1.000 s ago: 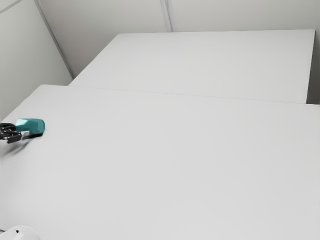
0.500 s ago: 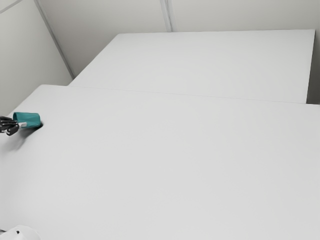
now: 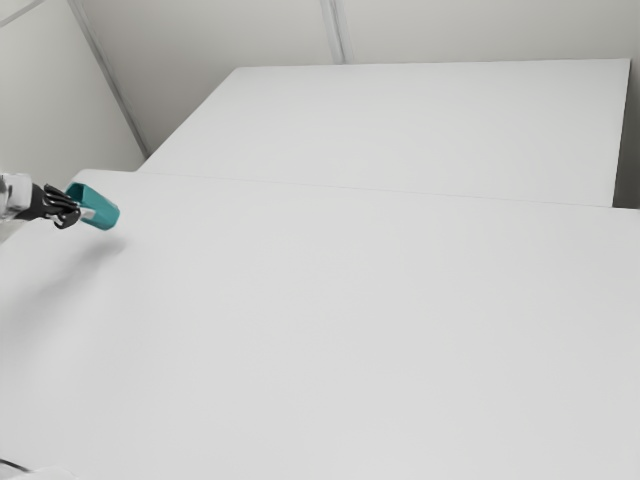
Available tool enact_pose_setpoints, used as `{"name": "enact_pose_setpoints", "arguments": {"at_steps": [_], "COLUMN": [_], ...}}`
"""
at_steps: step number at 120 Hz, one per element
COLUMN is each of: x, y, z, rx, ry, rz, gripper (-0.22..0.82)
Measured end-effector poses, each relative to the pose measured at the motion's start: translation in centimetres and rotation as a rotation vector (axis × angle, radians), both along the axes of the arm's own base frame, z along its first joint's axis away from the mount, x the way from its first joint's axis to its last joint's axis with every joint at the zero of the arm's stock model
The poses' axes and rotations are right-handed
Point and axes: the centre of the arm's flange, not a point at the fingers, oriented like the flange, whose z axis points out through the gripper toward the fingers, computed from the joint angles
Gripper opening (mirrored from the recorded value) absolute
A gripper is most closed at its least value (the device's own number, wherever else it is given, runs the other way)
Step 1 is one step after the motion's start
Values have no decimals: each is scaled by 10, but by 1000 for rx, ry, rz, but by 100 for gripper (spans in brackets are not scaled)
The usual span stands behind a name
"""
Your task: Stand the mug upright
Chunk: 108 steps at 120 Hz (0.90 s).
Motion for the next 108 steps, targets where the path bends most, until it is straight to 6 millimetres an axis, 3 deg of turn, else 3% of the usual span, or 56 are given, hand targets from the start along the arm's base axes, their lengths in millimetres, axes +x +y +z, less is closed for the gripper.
{"name": "enact_pose_setpoints", "arguments": {"at_steps": [14, 27, 35, 53, 62, 72, 88, 100, 108], "x": [23, 57, 76, 100, 108, 110, 98, 70, 51], "y": [-58, -114, -150, -222, -266, -304, -375, -432, -454], "z": [12, 18, 32, 108, 130, 126, 99, 94, 88], "rx": [6, -39, -70, 16, 87, 120, 151, 205, 243], "ry": [36, 57, 56, 81, 156, 259, 436, 531, 582], "rz": [49, 101, 134, 72, 4, -26, -62, -88, -77], "gripper": [-18, -18, -18, -18, -18, -18, -18, -18, -18]}}
